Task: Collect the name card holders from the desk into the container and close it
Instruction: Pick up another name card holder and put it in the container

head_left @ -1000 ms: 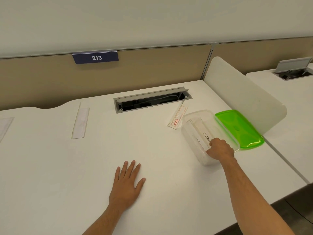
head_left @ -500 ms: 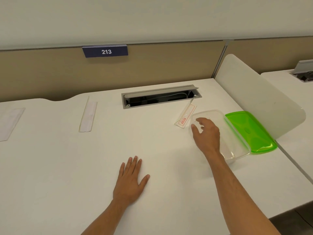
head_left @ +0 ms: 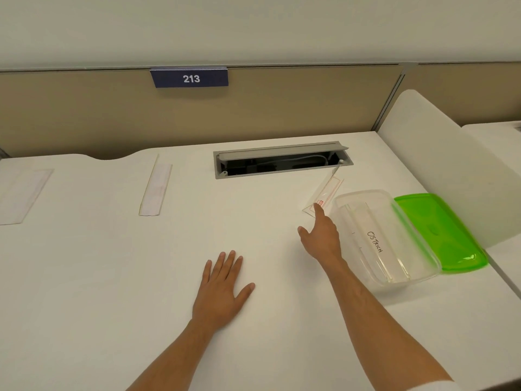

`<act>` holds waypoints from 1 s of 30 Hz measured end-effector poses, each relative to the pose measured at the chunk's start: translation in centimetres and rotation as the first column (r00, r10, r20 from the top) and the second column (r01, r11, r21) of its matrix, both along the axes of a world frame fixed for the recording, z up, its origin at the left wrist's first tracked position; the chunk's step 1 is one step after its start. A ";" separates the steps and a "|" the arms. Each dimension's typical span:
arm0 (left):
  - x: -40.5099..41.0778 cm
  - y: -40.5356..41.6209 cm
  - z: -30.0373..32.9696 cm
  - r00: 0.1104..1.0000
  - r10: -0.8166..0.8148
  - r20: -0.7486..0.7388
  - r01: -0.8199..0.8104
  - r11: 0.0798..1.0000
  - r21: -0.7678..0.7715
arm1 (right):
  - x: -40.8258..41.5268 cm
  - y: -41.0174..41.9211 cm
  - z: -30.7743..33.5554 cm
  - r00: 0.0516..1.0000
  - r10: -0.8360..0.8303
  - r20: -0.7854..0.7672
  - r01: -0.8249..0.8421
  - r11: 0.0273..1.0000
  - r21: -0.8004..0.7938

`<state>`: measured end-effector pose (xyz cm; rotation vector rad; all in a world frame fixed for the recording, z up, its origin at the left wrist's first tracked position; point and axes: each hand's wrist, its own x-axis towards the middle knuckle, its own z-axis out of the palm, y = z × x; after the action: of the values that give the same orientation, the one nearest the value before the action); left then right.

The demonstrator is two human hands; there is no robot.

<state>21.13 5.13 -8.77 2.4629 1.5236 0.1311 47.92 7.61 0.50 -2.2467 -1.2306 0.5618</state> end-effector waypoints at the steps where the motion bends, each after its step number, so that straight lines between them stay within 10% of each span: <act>1: 0.0 0.1 0.0 1.000 0.002 0.004 -0.002 1.000 0.004 | 0.1 0.3 -0.3 1.000 -0.004 -0.007 0.004 1.000 -0.014; 14: 0.1 0.4 -0.3 0.999 0.016 0.048 -0.017 1.000 0.017 | 1.2 4.9 -2.0 0.999 -0.015 -0.030 0.012 0.994 -0.110; 30: 0.0 0.4 0.1 0.997 0.021 0.077 -0.019 0.999 -0.030 | -3.2 -0.9 -2.1 0.984 -0.074 -0.162 0.125 0.935 0.332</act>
<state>21.13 5.52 -8.65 2.3918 1.5075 0.2029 44.68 6.72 -1.56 -1.9279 -1.0430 0.4286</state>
